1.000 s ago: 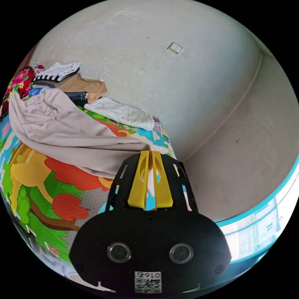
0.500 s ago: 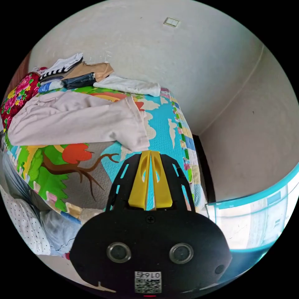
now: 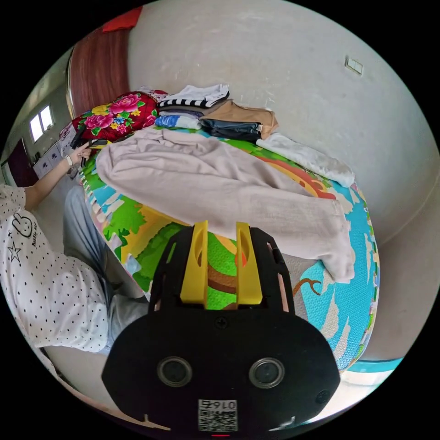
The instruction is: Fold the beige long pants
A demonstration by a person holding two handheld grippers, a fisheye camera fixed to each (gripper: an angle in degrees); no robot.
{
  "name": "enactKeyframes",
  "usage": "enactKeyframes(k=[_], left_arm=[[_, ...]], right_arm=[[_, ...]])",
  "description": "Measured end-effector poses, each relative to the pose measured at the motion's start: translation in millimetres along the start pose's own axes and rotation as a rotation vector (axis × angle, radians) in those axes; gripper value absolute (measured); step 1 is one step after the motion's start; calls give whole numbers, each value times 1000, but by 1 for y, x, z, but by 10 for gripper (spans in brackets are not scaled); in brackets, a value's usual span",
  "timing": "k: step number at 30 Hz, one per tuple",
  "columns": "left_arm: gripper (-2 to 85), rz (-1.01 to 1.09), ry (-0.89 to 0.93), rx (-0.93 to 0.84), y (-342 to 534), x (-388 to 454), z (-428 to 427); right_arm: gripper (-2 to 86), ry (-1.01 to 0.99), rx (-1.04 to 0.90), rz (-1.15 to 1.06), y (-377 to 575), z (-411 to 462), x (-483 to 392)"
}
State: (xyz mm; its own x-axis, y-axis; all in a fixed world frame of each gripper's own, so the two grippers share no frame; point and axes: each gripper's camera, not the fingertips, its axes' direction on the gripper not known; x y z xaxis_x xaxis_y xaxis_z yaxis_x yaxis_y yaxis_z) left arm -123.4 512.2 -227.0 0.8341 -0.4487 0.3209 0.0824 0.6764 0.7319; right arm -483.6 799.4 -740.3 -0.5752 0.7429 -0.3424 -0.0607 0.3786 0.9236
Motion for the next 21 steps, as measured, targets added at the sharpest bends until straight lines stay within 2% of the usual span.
enactKeyframes(k=[2, 3, 7, 12, 15, 19, 21], left_arm=[[50, -20, 56, -25, -2, -7, 5], [6, 4, 76, -17, -2, -7, 3], [-6, 141, 38, 62, -2, 10, -16], [3, 177, -80, 114, -13, 18, -39], [71, 137, -157, 78, -21, 6, -34], [88, 37, 29, -104, -28, -28, 4], [72, -1, 104, -112, -24, -38, 15]], right_arm=[[89, 8, -36, 18, -2, 14, -3], [84, 0, -49, 28, -2, 21, -4], [38, 35, -128, 32, -3, 44, -12], [3, 103, -149, -45, -3, 44, -31], [0, 105, -93, -54, 7, 26, -36], [-2, 76, -25, -21, 27, 0, -34], [-2, 45, 0, 21, 41, -12, -30]])
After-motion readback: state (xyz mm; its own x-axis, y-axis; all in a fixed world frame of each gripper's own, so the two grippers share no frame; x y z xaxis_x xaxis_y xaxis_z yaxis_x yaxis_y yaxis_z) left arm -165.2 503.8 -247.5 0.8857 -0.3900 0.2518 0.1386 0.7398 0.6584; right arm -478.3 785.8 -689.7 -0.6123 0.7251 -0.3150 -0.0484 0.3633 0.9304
